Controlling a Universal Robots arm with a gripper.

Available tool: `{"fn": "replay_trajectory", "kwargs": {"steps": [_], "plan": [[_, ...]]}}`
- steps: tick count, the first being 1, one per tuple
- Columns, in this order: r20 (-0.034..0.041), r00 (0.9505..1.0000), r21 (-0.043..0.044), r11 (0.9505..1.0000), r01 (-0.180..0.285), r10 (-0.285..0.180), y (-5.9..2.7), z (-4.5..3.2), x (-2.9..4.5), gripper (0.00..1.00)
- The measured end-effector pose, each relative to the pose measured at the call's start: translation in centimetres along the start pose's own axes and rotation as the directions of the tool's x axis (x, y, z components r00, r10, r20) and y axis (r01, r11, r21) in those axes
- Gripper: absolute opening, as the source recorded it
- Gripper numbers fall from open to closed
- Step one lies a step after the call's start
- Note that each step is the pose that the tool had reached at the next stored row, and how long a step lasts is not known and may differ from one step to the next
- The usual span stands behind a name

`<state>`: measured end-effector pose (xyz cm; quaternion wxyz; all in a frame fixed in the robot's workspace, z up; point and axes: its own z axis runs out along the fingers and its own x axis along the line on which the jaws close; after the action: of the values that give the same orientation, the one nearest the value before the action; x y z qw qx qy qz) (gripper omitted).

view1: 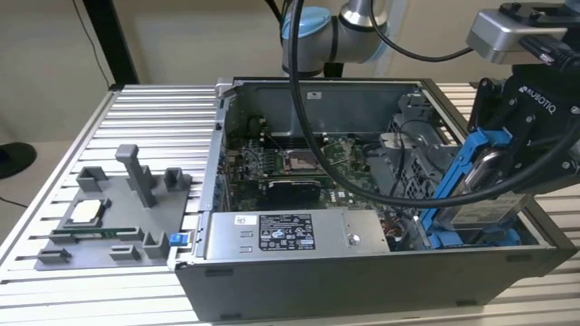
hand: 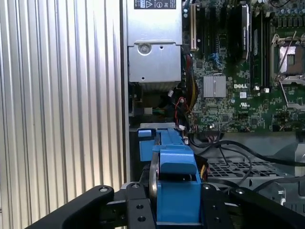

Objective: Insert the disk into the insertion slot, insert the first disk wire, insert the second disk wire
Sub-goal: 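Insert the disk into the insertion slot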

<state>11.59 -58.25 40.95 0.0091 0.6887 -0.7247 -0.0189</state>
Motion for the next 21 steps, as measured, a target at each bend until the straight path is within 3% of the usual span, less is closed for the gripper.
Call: {"fn": "replay_trajectory", "kwargs": {"steps": [13,16,17,21], "plan": [[0.0075,1.0,-0.0004,1.0,0.0,0.0,-0.09,2.12,0.02,0.0],[0.0074,1.0,-0.0005,1.0,0.0,0.0,-0.1,2.25,0.0,0.0],[0.0072,1.0,-0.0006,1.0,0.0,0.0,-0.09,2.24,0.0,1.0],[0.0071,1.0,-0.0004,1.0,0.0,0.0,-0.1,2.24,0.0,1.0]]}}
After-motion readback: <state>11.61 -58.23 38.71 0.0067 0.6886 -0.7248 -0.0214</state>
